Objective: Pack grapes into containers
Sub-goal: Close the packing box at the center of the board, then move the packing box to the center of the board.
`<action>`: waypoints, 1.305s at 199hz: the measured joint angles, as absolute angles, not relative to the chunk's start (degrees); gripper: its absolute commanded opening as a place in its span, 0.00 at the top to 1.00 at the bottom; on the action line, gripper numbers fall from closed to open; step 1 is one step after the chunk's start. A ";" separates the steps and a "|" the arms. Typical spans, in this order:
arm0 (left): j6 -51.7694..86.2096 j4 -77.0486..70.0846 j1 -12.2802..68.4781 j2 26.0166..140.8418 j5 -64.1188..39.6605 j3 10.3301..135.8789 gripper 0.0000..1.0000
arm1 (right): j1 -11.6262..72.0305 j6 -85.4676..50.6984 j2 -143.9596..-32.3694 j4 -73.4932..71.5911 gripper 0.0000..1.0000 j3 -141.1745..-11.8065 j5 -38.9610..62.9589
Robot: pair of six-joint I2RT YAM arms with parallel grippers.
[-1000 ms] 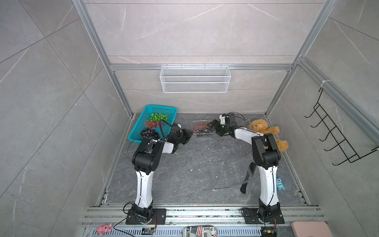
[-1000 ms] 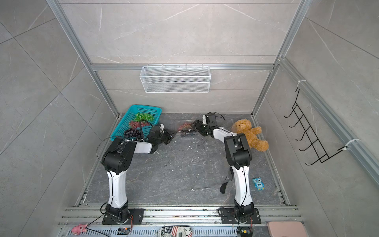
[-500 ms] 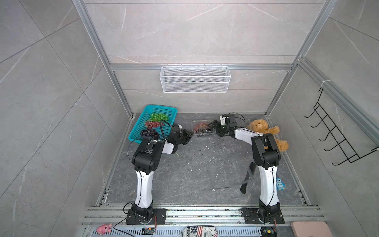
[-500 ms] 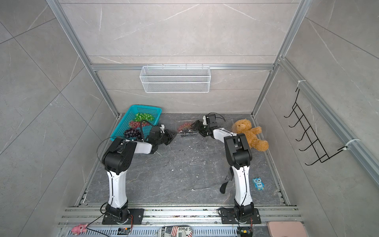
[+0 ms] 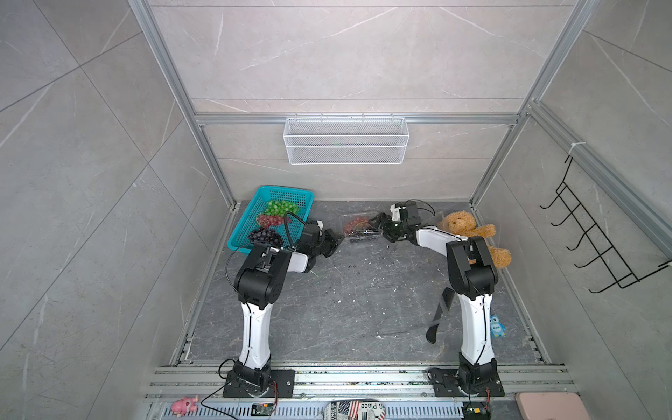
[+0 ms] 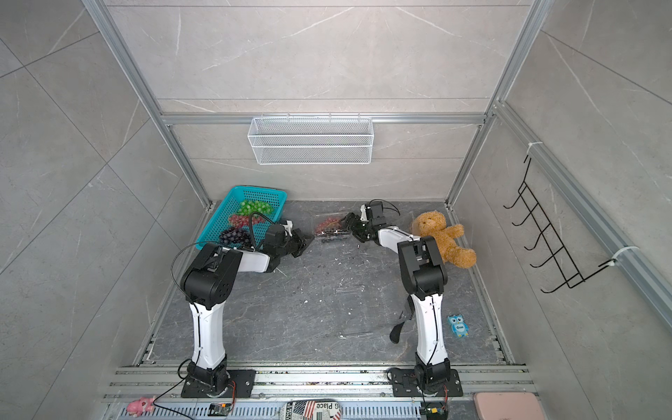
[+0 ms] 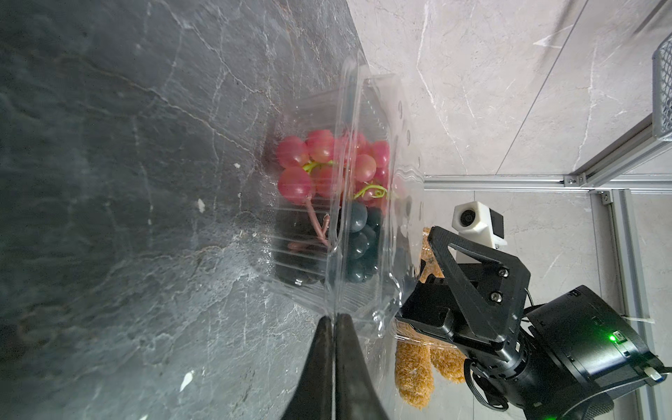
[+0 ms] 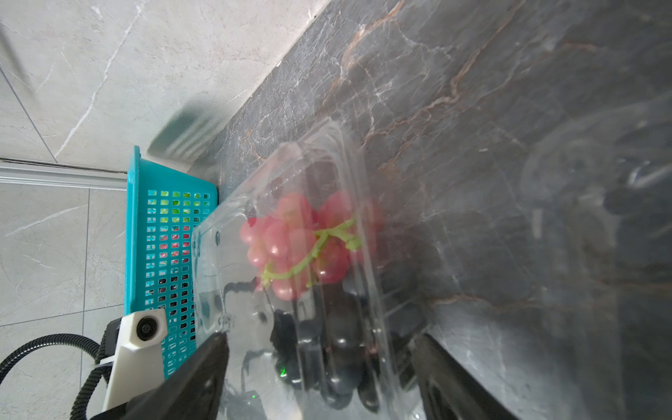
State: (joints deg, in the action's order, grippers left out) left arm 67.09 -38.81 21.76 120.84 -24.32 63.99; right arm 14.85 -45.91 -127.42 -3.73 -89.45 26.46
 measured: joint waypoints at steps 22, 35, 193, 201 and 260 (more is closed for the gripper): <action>65.36 -35.70 21.76 120.77 -24.38 65.43 0.82 | 14.85 -45.89 -127.42 -3.70 0.17 -89.45 26.46; 63.79 -32.47 21.76 120.42 -24.16 66.37 0.72 | 14.85 -45.87 -127.42 -3.66 0.16 -89.45 26.46; 59.86 -9.89 19.57 126.54 -28.56 87.79 0.03 | 14.87 -40.47 -123.48 1.91 0.20 -89.30 26.44; 60.10 -9.10 19.57 127.79 -28.86 88.92 0.03 | 14.87 -40.73 -123.52 1.89 0.21 -89.30 26.46; 60.25 -2.96 19.11 132.60 -29.95 98.08 0.01 | 15.18 -44.47 -126.85 1.54 0.28 -92.14 26.89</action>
State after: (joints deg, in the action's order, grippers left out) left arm 60.25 -2.96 19.11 132.60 -29.95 98.08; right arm 15.18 -44.47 -126.85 1.54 -92.14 26.89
